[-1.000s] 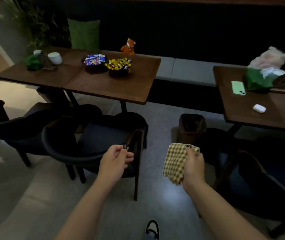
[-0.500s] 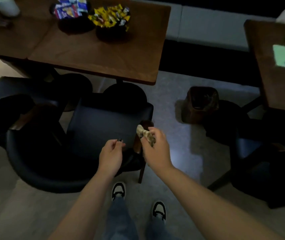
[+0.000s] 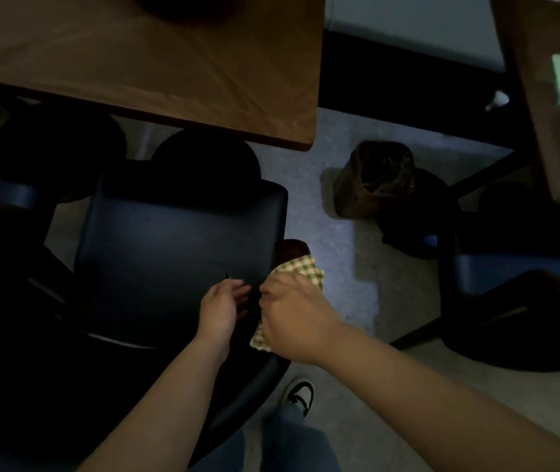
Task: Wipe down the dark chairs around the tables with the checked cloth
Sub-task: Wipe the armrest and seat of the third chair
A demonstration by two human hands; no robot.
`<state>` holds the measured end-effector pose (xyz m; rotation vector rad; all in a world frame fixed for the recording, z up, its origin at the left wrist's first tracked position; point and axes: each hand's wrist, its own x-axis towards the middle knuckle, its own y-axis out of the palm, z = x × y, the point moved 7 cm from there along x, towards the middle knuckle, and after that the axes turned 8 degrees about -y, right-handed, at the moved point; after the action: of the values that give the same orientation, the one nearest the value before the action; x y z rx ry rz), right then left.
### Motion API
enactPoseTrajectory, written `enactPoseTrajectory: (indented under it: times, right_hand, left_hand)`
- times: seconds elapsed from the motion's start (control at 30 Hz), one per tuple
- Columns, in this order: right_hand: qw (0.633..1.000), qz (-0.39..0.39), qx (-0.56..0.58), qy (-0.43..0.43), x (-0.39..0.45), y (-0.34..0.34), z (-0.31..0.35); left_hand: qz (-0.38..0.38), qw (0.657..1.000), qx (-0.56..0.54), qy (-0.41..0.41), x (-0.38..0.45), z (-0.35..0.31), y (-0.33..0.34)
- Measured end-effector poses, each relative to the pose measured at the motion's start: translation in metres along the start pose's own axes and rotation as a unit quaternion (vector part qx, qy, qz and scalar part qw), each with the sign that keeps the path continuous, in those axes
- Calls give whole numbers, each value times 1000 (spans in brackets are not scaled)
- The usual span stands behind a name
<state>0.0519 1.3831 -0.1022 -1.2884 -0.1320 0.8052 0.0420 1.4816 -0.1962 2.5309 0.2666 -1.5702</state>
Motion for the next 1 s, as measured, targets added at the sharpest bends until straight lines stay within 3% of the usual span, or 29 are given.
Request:
enactPoseTrajectory:
  times: [0.07, 0.13, 0.3, 0.37, 0.47, 0.53, 0.6, 0.7, 0.8, 0.87, 0.9, 1.0]
  right_hand:
    - [987, 143, -70, -16, 10, 9, 0]
    - [961, 236, -142, -22, 22, 14, -2]
    - [891, 373, -256, 36, 63, 40, -16]
    - [872, 393, -286, 54, 67, 45, -18]
    - [901, 345, -258, 48, 50, 45, -12]
    - [950, 257, -149, 98, 48, 30, -29]
    - [969, 172, -6, 177, 59, 21, -67]
    - [942, 89, 188, 265, 75, 19, -110]
    - [870, 39, 357, 338, 73, 30, -138]
    - [835, -5, 405, 372, 63, 32, -149]
    - [842, -23, 405, 356, 62, 31, -146]
    - [907, -58, 336, 248, 60, 22, -124]
  left_hand:
    - [10, 1000, -5, -6, 10, 1, 2]
    - [16, 1000, -11, -4, 17, 0, 1]
    - [-24, 999, -23, 12, 31, -6, -7]
    - [-35, 999, -22, 15, 32, -8, -9]
    - [-35, 999, -22, 28, 29, -11, -7]
    - [-28, 999, -17, 39, 27, -13, -3]
    - [-6, 998, 23, 53, 22, -14, 5]
    - [62, 986, 132, 74, 12, -10, 24]
    - [125, 967, 206, 76, 5, -6, 39]
    - [129, 963, 222, 77, 5, -5, 39]
    - [124, 963, 225, 81, 6, -5, 39]
    - [91, 971, 206, 76, 14, -1, 33]
